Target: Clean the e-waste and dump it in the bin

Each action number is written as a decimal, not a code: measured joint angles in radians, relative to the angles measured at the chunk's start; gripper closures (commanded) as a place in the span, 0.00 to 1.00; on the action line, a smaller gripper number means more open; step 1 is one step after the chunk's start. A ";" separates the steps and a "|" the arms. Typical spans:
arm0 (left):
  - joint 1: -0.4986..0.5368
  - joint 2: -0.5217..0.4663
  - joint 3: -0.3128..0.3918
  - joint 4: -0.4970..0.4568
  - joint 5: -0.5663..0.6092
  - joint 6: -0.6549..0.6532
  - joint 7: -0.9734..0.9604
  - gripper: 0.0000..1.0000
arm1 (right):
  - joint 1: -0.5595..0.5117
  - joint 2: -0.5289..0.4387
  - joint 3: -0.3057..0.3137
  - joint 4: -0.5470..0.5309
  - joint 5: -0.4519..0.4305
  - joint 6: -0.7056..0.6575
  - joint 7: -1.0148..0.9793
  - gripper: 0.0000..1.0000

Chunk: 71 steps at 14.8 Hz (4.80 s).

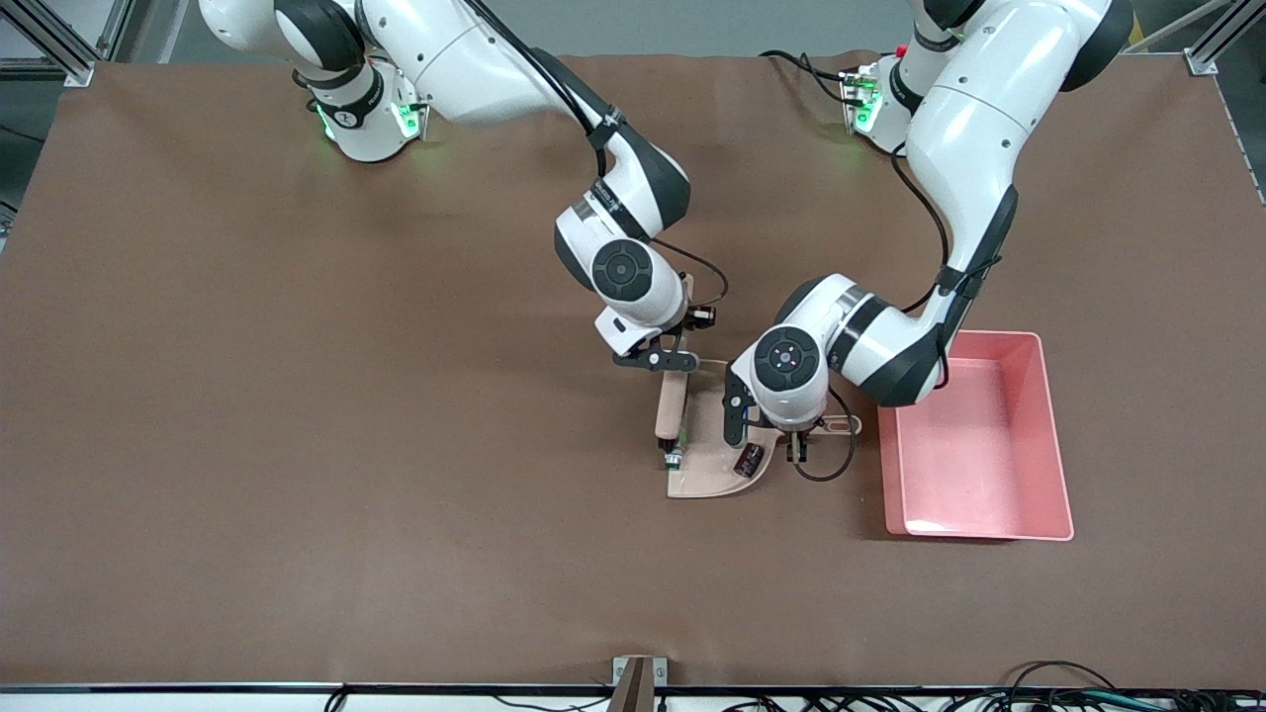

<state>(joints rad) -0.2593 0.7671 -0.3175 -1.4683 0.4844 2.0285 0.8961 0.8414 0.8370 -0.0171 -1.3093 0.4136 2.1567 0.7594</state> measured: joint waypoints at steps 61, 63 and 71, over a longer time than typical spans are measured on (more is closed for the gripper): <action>0.100 -0.007 -0.043 -0.080 0.037 0.160 -0.064 0.93 | -0.786 -0.802 -0.058 -1.157 -0.402 0.140 -0.762 1.00; 0.093 -0.006 -0.043 -0.080 0.042 0.160 -0.051 0.91 | -0.670 -0.804 -0.034 -1.109 -0.402 0.136 -0.582 0.70; 0.091 -0.006 -0.047 -0.067 0.042 0.121 -0.038 0.90 | -0.375 -0.467 -0.017 -0.484 0.171 0.209 -0.378 0.98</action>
<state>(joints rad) -0.1679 0.7607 -0.3649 -1.5355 0.5268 2.1494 0.8586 0.4660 0.3702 -0.0344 -1.7934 0.5844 2.3660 0.3816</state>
